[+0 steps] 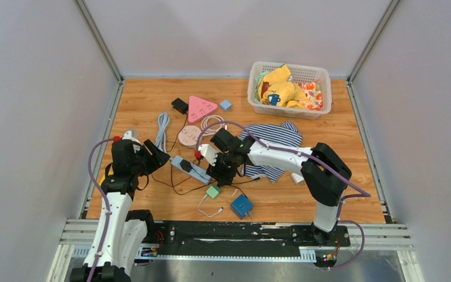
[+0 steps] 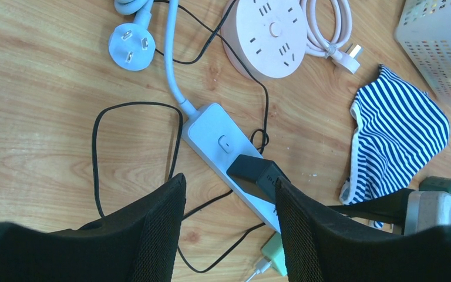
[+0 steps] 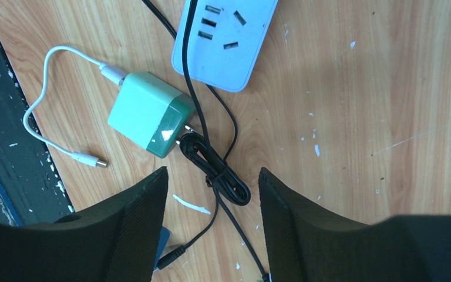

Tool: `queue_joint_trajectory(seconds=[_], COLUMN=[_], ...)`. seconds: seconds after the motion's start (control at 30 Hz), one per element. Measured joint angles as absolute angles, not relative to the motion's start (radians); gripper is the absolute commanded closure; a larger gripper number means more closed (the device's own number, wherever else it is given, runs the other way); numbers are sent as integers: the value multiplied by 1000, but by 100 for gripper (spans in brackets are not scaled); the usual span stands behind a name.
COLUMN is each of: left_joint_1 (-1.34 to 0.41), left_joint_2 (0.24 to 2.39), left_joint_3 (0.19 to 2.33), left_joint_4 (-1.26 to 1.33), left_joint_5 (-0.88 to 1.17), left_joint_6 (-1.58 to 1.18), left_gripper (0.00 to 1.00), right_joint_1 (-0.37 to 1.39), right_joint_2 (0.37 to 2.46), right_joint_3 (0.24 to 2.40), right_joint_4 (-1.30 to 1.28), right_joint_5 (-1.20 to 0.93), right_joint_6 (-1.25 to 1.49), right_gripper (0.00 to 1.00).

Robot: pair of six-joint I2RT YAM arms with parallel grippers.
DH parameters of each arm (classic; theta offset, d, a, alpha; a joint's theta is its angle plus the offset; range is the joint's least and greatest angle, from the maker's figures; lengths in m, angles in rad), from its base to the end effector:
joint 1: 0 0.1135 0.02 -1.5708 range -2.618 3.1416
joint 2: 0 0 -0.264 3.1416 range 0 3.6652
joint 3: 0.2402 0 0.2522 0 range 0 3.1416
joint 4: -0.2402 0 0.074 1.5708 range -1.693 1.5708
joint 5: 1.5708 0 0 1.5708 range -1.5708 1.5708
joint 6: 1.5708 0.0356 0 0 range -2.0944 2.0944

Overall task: Insert the plug
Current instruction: Pick up the plug from the center of the board.

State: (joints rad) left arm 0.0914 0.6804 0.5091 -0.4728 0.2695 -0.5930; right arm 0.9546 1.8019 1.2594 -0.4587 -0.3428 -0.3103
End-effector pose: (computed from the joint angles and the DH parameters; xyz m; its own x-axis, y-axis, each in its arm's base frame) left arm 0.1532 0.0045 0.2319 -0.5652 -0.5927 -0.5738 -0.2313 0.7815 -0.5795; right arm 0.2094 0.3164 0.2048 -0.1968 -0.7754 -0.6000 -0.9803 0.1676 0.1049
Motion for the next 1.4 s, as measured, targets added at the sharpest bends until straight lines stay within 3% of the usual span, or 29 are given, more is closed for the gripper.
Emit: queue_joint_trajectory(seconds=[0.2,0.37,0.47,0.6,0.63,1.1,1.27,1.4], left_joint_1=[91,91,91,91,91,91,91,91], left_joint_2=[685,685,685,685,685,685,688,699], left_joint_3=[509,509,508,508,508,508,498,484], left_joint_4=[-473,-473,-473,-473,-474,-475,-472,-473], left_joint_5=[264,256,250,237,234,192,190,190], left_joint_6=[-594,-598,-602,-609,-611,-630,-647,-659], left_gripper=[41,41,41,42,42,43,43,44], right_joint_1=[955,956,961,971,975,1124,1157,1159], right_joint_2=[1826,1826,1827,1826,1824,1747,1762,1792], right_joint_3=[1254,1234,1223,1213,1212,1288,1298,1298], right_joint_4=[-443,-432,-424,-418,-416,-457,-409,-368], right_joint_5=[-343,-336,-319,-292,-283,-261,-288,-321], right_joint_6=[-311,-311,-310,-302,-297,-44,134,248], right_gripper=[46,55,69,98,99,100,93,75])
